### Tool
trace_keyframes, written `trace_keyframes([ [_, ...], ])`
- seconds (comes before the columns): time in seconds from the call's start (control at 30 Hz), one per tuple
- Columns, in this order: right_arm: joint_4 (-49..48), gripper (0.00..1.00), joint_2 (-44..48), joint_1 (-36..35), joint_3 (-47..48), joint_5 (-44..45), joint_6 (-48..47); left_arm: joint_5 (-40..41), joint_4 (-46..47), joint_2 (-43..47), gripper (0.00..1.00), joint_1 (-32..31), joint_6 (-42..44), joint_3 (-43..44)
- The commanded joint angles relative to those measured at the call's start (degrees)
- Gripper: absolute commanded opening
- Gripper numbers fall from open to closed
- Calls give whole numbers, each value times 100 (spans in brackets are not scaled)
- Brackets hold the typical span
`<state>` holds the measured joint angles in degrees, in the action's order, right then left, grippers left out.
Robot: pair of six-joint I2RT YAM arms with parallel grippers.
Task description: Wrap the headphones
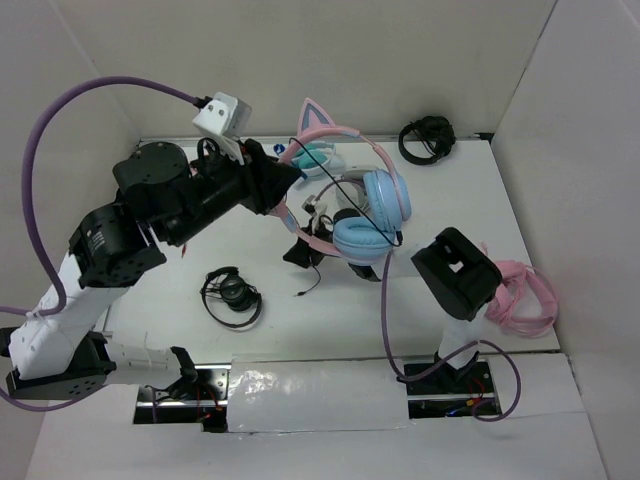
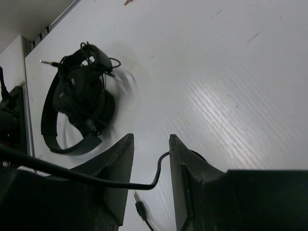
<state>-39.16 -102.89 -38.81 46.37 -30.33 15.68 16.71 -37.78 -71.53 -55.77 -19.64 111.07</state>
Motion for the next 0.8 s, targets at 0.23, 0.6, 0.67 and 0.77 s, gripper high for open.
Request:
trace_keyframes([
  [0.23,-206,44,-951,-329,1155,695,137,-194,297,-2,0,-31,-93,785],
  [0.6,997,52,-1531,-944,2296,1784,-101,-335,192,-63,0,-31,-84,1128],
  [0.67,1226,52,-1576,-988,2403,1890,-144,-396,262,-11,0,-31,-67,1075],
  [0.77,1410,52,-1681,-1120,2569,2301,-118,-519,262,-19,0,-31,-49,1171],
])
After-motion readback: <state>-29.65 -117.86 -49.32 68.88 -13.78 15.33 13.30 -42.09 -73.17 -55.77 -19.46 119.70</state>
